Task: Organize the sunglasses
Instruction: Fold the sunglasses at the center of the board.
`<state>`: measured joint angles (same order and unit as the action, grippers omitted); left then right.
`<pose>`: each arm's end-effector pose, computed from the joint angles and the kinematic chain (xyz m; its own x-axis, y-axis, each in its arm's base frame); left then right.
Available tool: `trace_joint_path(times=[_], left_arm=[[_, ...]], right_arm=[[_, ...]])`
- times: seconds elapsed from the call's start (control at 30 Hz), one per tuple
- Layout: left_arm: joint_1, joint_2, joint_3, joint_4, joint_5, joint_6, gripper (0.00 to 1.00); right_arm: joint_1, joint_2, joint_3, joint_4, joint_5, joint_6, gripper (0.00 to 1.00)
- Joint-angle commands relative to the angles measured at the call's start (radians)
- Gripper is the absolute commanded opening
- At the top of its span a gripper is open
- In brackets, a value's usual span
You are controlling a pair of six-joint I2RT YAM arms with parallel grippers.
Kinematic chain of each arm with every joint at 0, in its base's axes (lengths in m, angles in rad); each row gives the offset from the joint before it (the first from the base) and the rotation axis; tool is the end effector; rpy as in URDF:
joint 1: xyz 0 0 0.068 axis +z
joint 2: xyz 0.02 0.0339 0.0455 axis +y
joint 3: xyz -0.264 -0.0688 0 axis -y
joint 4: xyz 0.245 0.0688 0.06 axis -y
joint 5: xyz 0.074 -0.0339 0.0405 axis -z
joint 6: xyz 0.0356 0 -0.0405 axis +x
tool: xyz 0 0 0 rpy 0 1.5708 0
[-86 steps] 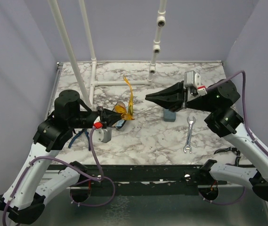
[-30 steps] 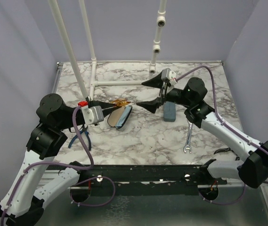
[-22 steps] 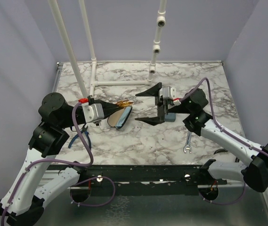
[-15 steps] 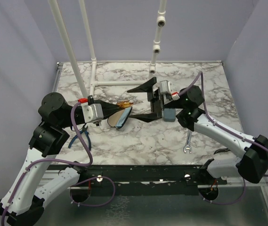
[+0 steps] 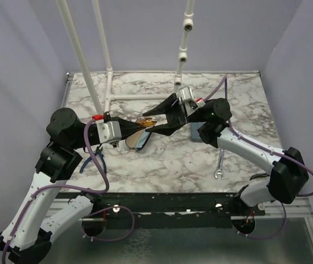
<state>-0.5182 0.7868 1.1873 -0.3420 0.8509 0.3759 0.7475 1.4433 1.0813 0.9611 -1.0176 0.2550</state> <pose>0.1024 -0.0892 0.4569 0.4065 0.0468 -0.9124 0.8916 0.1976 0.4074 0.2092 0.2352 0.3970 0.1801 0.3476 -0.9202 -0.9486 -0.1861 -0.2560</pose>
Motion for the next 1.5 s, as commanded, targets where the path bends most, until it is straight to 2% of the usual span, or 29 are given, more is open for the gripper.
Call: trace_joint_path(times=[0.0, 0.43, 0.63, 0.73, 0.87, 1.03, 1.2, 1.33, 1.47], left_arm=[[0.001, -0.001, -0.005, 0.037, 0.022, -0.038, 0.0], [0.001, -0.007, -0.026, 0.061, 0.013, -0.065, 0.0], [0.001, -0.008, -0.036, 0.064, 0.003, -0.062, 0.0], [0.002, -0.014, -0.041, 0.064, -0.014, -0.056, 0.11], [0.001, -0.025, -0.043, 0.064, -0.038, -0.039, 0.16], [0.001, -0.021, -0.031, 0.064, -0.043, -0.026, 0.21], [0.001, -0.029, -0.031, 0.064, -0.071, -0.019, 0.37], [0.001, -0.045, -0.034, 0.058, -0.114, -0.003, 0.44], [0.001, -0.054, -0.042, 0.034, -0.168, -0.015, 0.56]], right_arm=[[0.009, 0.016, 0.022, 0.058, -0.055, 0.046, 0.5], [0.009, -0.006, -0.006, 0.005, -0.066, 0.005, 0.29], [0.009, -0.024, -0.022, -0.026, -0.066, -0.013, 0.24], [0.009, -0.041, -0.033, -0.074, -0.053, -0.05, 0.23], [0.009, -0.066, -0.047, -0.155, -0.02, -0.095, 0.22], [0.009, -0.089, -0.066, -0.178, 0.012, -0.119, 0.22], [0.007, -0.115, -0.069, -0.258, 0.067, -0.176, 0.22], [0.004, -0.137, -0.067, -0.354, 0.123, -0.232, 0.22], [-0.009, -0.152, -0.073, -0.394, 0.162, -0.241, 0.21]])
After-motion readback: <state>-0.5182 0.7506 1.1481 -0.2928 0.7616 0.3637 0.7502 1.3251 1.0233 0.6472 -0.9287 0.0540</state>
